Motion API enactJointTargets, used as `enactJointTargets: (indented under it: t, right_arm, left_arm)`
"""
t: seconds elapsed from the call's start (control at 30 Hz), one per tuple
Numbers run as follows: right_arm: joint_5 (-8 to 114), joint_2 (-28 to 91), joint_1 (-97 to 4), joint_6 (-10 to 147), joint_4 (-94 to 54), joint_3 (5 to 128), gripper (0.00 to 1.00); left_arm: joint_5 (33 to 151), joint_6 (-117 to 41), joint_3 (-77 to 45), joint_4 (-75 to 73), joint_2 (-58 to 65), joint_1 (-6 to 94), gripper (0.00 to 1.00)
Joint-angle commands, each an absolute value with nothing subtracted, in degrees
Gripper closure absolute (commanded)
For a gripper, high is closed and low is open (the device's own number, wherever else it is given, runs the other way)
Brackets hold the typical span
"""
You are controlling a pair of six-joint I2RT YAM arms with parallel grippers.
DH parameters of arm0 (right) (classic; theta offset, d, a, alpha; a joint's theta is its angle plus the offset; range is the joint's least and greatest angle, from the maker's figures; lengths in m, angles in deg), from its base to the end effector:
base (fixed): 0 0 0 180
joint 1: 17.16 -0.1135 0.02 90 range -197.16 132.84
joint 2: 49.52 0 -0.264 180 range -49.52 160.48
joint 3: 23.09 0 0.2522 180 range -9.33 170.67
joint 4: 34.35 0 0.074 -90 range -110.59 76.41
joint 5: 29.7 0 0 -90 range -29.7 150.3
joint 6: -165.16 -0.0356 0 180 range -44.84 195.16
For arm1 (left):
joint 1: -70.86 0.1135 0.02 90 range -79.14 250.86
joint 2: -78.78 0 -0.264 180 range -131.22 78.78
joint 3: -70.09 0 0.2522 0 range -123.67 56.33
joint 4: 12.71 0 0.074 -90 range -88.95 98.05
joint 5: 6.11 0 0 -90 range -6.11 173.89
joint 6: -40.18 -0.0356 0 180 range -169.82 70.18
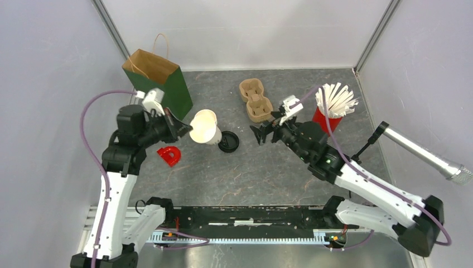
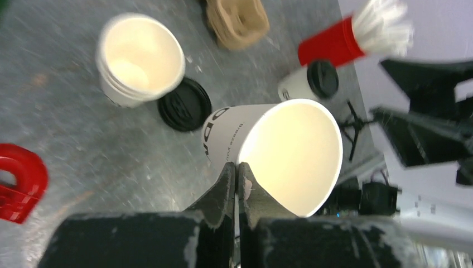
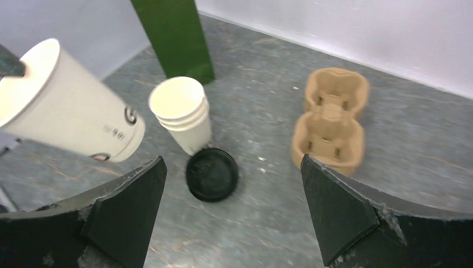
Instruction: Pack the takeout coffee
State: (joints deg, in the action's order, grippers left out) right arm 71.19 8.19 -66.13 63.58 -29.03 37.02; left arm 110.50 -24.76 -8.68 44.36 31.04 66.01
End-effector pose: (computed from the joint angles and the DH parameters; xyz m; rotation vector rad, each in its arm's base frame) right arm 0.1625 0.1765 0.3417 -0.3884 1.6154 0.6565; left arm 0.1518 -0.0289 0.3924 -0.0615 2.0645 -0.7960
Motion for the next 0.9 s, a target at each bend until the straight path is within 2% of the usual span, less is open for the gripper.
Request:
enactJointTargets:
  t: [0.0, 0.13, 0.4, 0.57, 0.87]
  right_arm:
    - [76.85, 0.39, -66.03, 73.38, -17.48, 34.69, 0.02]
    - [81.08, -5.70, -66.03, 73.95, -13.10, 32.46, 0.02]
    - [81.85, -11.63, -66.05, 72.17, -7.01, 29.84, 0.02]
    - [79.36, -12.21, -66.10, 72.17, -5.57, 29.28, 0.02]
    - [78.45, -13.73, -66.05, 72.34, -5.02, 27.94, 0.02]
  left_arm:
    - [106.35, -25.17, -4.08, 44.92, 32.22, 55.48, 0.97]
    - [97.07, -22.13, 0.56, 41.03, 29.59, 41.47, 0.98]
    - [87.18, -16.50, 4.74, 30.78, 21.23, 25.23, 0.98]
    - [84.86, -14.41, 5.91, 25.26, 14.87, 20.32, 0.98]
    - [85.22, -13.48, 5.70, 20.40, 7.01, 18.30, 0.96]
